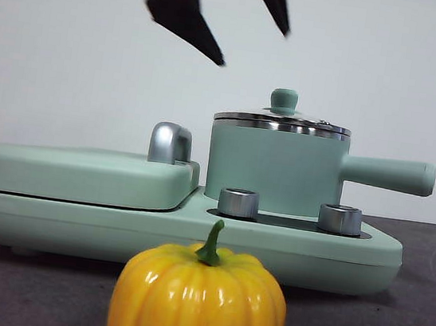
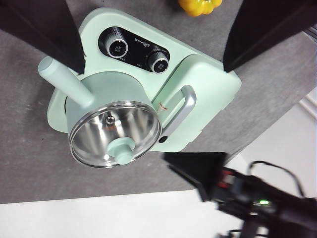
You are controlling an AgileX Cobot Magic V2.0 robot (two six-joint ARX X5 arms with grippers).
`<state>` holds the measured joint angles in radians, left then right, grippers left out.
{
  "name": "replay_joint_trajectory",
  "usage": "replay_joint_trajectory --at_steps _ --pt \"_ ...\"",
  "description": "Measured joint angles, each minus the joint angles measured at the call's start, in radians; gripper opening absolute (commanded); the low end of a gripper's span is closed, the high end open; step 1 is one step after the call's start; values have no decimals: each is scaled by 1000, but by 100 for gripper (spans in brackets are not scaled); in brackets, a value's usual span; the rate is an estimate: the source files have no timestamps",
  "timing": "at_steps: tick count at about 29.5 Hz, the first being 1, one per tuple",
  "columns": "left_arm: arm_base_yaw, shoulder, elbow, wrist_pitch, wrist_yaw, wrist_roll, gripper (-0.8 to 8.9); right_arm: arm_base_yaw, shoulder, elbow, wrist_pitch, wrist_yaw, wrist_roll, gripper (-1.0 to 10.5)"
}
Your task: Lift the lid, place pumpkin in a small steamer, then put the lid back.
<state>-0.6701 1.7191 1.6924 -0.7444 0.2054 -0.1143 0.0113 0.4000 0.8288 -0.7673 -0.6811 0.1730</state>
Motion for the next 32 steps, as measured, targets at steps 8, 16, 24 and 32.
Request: replay_joint_trajectory --at_steps 8,16,24,32 --pt "-61 179 134 66 -120 76 463 0 0 0 -3 0 0 443" --pt "-66 211 134 90 -156 98 415 0 0 0 -3 0 0 443" --pt "-81 223 134 89 -156 132 327 0 0 0 -3 0 0 443" --pt "-84 231 138 90 -173 168 29 0 0 0 -3 0 0 443"
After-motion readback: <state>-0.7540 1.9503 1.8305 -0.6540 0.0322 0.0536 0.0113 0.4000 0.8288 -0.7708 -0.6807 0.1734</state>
